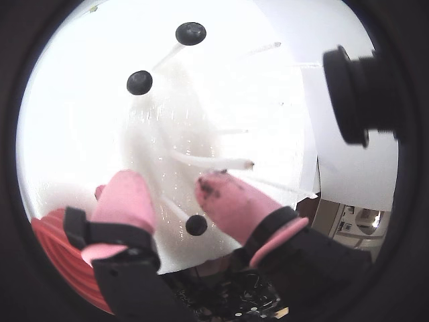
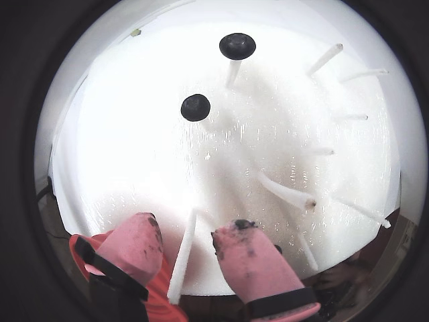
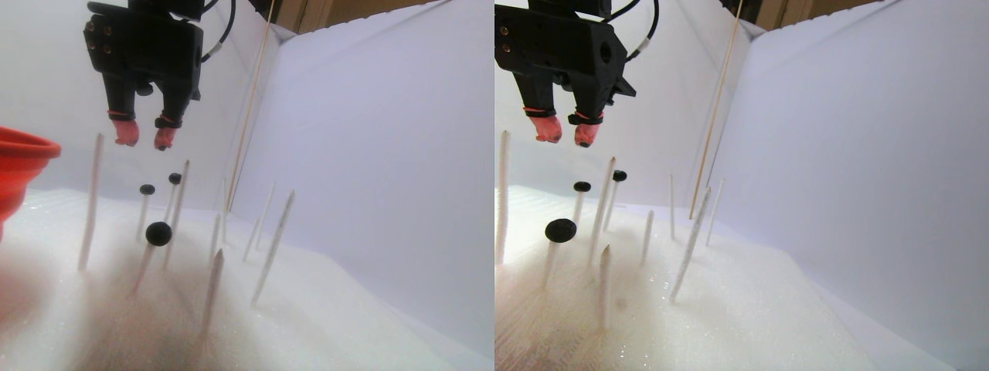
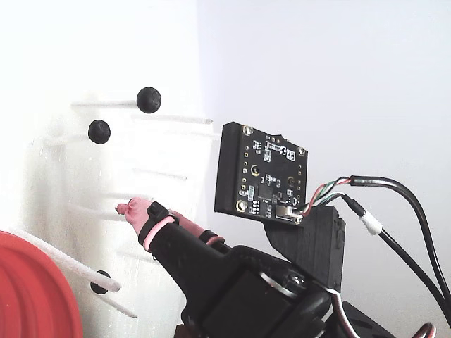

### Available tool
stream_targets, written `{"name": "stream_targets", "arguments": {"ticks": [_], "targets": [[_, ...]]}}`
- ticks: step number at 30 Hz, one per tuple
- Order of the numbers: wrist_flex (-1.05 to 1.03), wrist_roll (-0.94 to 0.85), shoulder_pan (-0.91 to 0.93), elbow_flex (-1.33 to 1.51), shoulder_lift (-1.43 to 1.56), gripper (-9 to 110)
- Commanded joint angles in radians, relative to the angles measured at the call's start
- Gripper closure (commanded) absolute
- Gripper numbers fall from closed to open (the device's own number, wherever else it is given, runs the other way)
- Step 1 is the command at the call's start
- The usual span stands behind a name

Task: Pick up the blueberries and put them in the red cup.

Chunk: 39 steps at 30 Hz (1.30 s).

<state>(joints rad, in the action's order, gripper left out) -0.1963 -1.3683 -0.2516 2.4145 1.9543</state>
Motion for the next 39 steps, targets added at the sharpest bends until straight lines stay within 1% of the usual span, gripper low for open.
{"name": "stream_targets", "arguments": {"ticks": [1, 39], "targets": [[0.029, -0.012, 0.032, -0.089, -0.005, 86], [0.239, -0.046, 0.041, -0.221, -0.314, 84]]}}
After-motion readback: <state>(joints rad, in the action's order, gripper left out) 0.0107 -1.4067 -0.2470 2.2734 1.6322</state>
